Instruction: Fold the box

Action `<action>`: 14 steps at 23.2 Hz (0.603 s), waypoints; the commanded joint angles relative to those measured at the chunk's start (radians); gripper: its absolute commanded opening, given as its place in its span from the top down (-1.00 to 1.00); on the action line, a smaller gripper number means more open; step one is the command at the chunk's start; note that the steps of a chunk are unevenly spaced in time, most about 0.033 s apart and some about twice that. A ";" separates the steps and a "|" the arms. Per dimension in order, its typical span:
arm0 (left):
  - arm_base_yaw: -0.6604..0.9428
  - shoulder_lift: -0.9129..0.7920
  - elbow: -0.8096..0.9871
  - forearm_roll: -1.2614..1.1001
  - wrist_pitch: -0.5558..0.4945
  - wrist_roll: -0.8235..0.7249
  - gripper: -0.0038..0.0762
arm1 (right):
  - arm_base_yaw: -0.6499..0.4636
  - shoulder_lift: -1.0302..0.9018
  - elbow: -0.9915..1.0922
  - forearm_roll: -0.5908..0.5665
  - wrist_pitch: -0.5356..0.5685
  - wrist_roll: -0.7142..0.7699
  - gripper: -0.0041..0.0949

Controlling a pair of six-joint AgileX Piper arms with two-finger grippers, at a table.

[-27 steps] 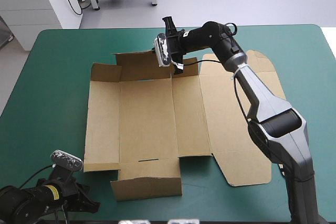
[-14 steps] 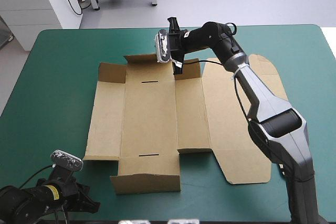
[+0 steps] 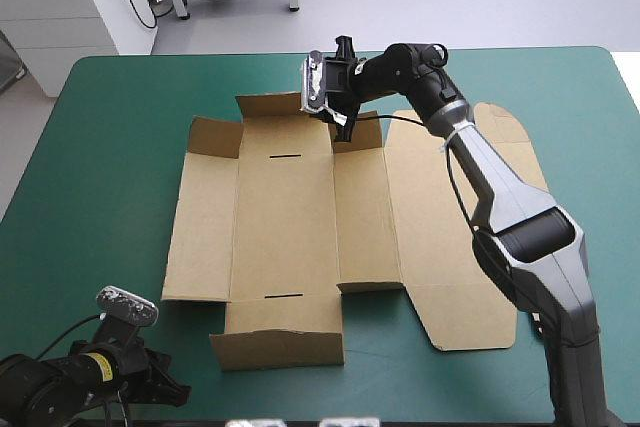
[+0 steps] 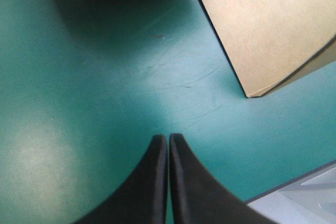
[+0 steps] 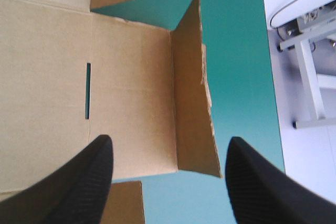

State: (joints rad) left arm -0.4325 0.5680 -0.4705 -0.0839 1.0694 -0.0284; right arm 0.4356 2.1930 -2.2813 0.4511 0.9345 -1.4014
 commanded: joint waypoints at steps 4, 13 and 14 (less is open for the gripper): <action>-0.002 0.004 -0.023 -0.013 -0.034 -0.006 0.92 | -0.001 -0.115 -0.037 -0.133 -0.022 0.214 0.57; -0.002 0.004 -0.023 -0.015 -0.034 -0.003 0.92 | -0.126 -0.204 -0.037 -0.311 0.121 0.731 0.95; -0.002 0.004 -0.023 -0.015 -0.034 -0.003 0.92 | -0.173 -0.211 -0.037 -0.309 0.212 0.778 0.94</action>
State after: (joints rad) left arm -0.4325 0.5680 -0.4705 -0.0839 1.0694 -0.0284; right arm 0.3212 2.0619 -2.2850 0.1552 1.0822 -0.7128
